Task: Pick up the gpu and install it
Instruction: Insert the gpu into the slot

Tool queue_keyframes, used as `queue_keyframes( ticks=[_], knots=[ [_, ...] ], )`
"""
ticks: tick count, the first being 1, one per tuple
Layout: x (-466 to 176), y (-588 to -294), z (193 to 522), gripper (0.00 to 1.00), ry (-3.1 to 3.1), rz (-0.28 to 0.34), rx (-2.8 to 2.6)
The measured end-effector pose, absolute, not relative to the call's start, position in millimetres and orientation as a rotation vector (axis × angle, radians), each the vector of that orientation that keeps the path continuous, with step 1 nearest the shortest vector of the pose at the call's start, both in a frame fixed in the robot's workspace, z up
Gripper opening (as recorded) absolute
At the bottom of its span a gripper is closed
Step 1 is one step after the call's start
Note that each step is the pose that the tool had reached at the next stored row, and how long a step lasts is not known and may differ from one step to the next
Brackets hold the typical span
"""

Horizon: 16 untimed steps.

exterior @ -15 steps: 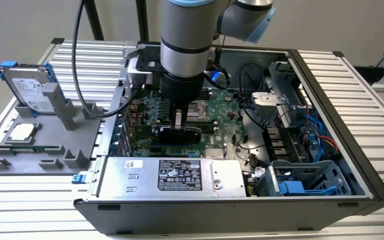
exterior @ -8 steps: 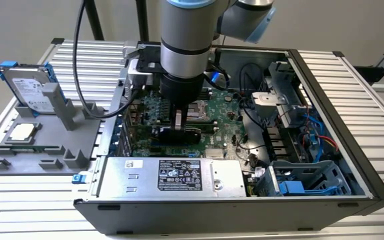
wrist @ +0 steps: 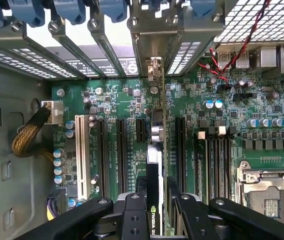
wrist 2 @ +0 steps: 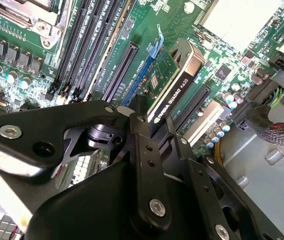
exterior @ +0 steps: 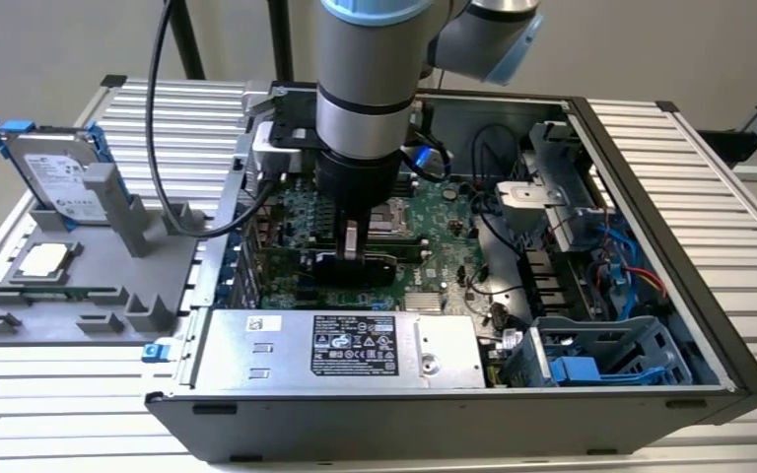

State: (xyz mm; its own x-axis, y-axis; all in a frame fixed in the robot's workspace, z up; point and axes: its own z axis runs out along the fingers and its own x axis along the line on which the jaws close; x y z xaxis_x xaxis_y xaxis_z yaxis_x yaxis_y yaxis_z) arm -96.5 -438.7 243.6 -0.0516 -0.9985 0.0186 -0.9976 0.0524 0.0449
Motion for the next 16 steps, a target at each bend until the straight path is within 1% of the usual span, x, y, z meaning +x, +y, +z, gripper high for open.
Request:
queue_keyframes(
  ticks=[11, 12, 16],
  knots=[
    [-96.4, -438.7, 243.0, 0.0, -2.247, -0.031, 2.133],
    [-96.4, -438.7, 243.0, 1.0, -2.247, -0.031, 2.133],
    [-96.4, -438.7, 243.3, 1.0, -2.246, -0.031, 2.132]
  ],
)
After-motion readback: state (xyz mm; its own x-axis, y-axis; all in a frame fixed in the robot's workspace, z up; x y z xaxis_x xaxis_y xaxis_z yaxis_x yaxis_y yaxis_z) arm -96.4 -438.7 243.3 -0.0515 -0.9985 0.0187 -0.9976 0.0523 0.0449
